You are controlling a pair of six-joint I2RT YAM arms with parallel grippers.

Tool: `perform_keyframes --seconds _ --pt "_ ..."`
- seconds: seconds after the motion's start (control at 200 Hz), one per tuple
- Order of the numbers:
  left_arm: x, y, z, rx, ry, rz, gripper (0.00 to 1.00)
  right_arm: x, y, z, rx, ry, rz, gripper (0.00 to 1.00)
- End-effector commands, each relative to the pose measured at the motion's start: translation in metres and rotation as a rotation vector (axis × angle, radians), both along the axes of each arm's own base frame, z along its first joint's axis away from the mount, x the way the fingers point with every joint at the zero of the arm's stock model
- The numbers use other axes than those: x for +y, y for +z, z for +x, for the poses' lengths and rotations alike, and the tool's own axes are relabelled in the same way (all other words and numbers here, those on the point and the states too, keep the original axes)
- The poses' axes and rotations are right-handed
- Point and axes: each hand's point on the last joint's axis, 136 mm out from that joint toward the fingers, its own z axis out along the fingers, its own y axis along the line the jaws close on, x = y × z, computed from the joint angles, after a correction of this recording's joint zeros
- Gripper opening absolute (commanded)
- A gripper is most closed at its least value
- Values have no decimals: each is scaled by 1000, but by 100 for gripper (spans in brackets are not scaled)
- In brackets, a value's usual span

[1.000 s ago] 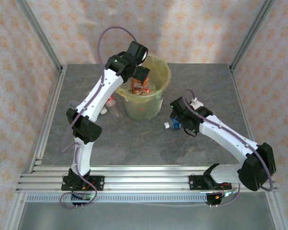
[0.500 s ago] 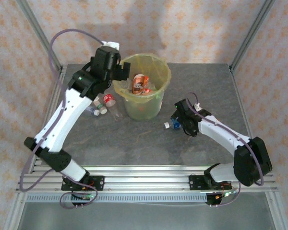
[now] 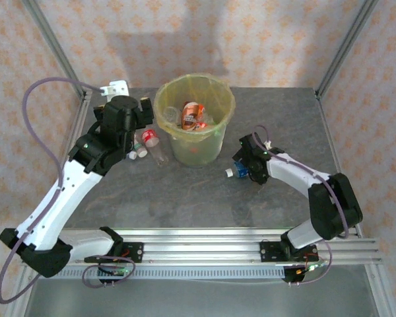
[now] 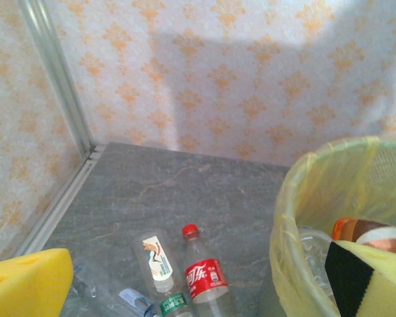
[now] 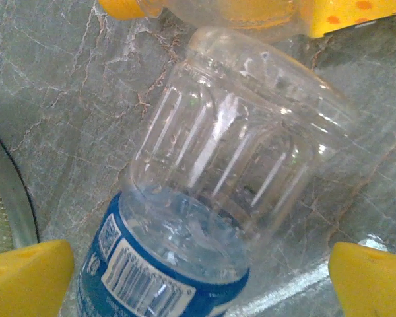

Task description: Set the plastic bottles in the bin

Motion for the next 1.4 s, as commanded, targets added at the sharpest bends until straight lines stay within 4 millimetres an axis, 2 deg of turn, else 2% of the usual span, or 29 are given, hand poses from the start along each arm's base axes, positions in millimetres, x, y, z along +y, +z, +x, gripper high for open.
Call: perform_keyframes --seconds 0.0,0.175,0.335,0.601,0.856,1.001,1.181,1.391 --pt "16 9 -5 -69 86 -42 100 4 8 18 -39 6 13 99" --pt "19 2 -5 -48 102 -37 100 6 -2 19 -12 15 3 100" --pt "18 -4 -2 -33 106 -40 100 1 -13 15 19 23 -34 97" --pt "18 -12 2 -9 110 -42 100 -18 -24 8 62 26 -153 96" --pt "19 -15 3 1 114 -44 100 -19 -28 17 60 58 -197 96" --pt "20 -17 4 5 117 -46 100 -12 -33 19 66 77 -167 89" --pt "22 -17 3 4 124 -50 100 -7 -37 12 79 87 -128 76" --pt "24 -19 4 6 133 -56 100 -2 -29 3 67 119 -95 57"
